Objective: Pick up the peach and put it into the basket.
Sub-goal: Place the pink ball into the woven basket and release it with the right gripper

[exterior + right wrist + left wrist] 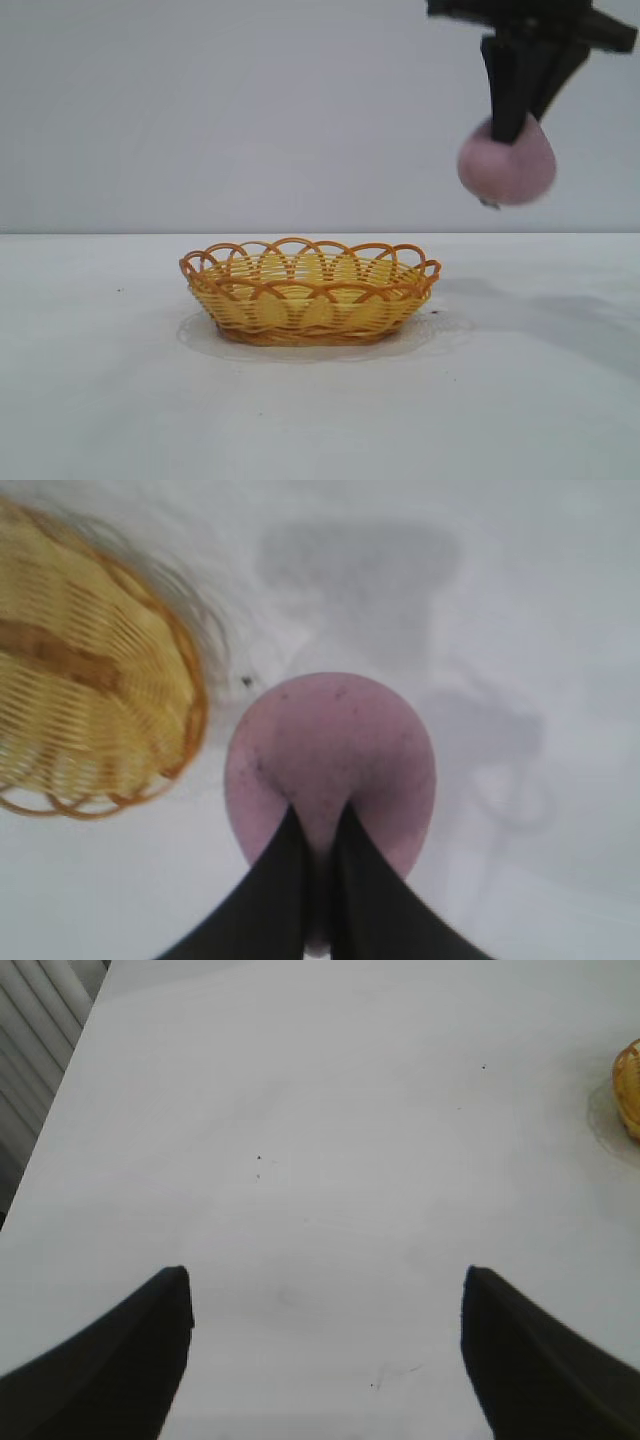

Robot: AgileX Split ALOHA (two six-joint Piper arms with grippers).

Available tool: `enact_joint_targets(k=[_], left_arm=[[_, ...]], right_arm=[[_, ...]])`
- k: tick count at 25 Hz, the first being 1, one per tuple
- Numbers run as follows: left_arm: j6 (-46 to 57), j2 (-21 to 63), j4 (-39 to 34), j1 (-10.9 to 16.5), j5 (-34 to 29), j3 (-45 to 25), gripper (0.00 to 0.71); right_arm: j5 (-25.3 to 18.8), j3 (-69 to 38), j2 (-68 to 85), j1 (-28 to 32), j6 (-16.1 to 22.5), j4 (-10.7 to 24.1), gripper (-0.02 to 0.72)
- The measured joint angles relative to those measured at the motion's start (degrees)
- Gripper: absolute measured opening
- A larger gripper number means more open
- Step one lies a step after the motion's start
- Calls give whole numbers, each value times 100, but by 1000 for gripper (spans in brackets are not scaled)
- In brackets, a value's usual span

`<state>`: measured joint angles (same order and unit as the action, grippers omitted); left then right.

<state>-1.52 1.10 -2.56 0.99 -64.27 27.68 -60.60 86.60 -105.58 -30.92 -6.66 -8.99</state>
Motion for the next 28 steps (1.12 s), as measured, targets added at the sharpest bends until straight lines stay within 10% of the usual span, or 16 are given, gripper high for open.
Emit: enact_joint_targets(k=[20,28], left_arm=[[0,0,0,0,0,0,531],[0,0,0,0,0,0,531]], right_arm=[[823,23,-1187,-833,-9,14,57],[905,23,-1209,-833,-9,36,370]])
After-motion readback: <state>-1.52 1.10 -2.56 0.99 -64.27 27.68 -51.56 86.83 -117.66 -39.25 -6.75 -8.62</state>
